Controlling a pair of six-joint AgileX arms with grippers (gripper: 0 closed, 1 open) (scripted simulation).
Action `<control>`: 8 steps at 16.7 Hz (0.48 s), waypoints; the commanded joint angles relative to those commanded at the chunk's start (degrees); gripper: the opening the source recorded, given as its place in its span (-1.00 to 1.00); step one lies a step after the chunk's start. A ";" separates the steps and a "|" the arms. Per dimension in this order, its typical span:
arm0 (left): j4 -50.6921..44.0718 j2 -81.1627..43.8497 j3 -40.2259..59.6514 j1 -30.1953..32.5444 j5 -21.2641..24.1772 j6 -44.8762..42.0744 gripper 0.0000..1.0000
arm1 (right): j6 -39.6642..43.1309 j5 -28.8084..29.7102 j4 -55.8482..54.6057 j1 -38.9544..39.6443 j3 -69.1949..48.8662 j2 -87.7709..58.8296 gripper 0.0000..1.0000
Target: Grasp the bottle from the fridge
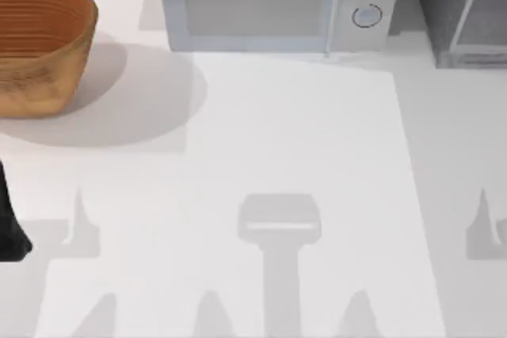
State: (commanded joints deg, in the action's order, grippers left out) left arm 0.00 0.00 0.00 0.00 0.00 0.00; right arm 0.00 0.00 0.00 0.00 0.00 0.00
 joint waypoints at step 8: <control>0.00 0.00 0.00 0.00 0.00 0.00 1.00 | 0.17 -4.22 -12.61 -4.49 -1.68 -12.52 1.00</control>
State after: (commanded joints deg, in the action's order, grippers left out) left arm 0.00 0.00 0.00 0.00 0.00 0.00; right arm 0.17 -4.22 -12.61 -4.49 -1.68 -12.52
